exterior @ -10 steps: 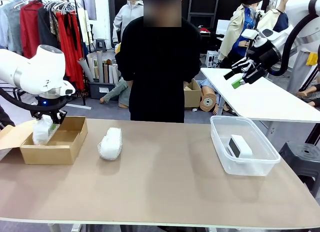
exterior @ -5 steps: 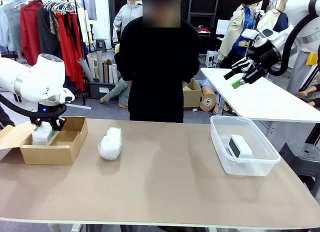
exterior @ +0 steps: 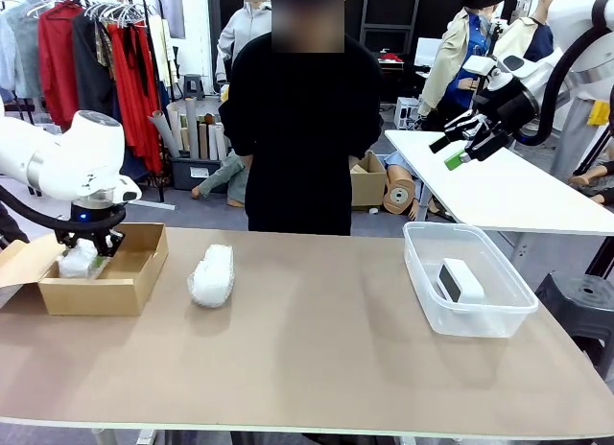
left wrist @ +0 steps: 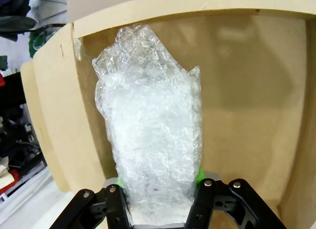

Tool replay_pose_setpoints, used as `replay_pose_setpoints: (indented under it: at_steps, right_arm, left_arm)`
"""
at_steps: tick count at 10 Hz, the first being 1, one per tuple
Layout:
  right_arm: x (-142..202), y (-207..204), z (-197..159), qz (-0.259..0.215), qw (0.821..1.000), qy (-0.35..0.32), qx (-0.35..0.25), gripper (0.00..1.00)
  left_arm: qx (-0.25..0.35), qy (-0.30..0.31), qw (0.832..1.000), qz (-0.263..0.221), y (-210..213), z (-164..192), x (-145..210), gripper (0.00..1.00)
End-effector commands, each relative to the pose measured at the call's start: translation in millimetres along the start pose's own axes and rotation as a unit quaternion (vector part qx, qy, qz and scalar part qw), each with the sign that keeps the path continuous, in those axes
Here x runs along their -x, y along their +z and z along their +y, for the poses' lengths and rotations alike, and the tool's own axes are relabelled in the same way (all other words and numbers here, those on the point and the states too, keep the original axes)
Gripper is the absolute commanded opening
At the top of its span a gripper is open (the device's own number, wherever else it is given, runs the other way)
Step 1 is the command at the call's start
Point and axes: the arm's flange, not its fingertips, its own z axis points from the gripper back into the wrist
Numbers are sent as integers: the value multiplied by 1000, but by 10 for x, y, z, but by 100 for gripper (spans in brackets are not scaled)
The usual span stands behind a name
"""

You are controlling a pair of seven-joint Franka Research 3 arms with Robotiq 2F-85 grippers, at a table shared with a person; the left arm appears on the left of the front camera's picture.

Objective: Separate and place wrapped and unwrapped clocks.
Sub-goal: If the picked Digital clock is wrapped, place it in the Package Box ; if not, place it in the Organizing box.

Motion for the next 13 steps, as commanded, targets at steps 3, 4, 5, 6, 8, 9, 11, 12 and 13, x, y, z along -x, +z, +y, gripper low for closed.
replay_pose_setpoints:
  at_steps: [3,4,5,6,8,9,11,12,13]
  right_arm:
    - [-8,10,14,0,1000,1,0,100]
    - [-8,10,14,0,1000,1,0,100]
    - [-8,10,14,0,1000,1,0,100]
    - [-8,10,14,0,1000,1,0,100]
    - [-8,10,14,0,1000,1,0,100]
    - [-8,10,14,0,1000,1,0,100]
    - [-8,10,14,0,1000,1,0,100]
    - [-8,10,14,0,1000,1,0,100]
    - [-8,10,14,0,1000,1,0,100]
  left_arm:
    - [-1,-11,1000,-9,-12,3,11,56]
    - [0,-13,1000,-8,-16,14,1,75]
    - [2,-15,1000,-6,-22,33,-14,94]
    - [5,-13,1000,-6,-17,37,-14,100]
    - [11,-13,1000,-8,-5,60,-29,100]
    - [27,-15,999,-9,29,98,-45,100]
    - [38,-11,999,-18,136,145,-40,100]
    - [49,-13,998,-23,205,185,-43,100]
    - [65,-11,997,-26,287,209,-29,100]
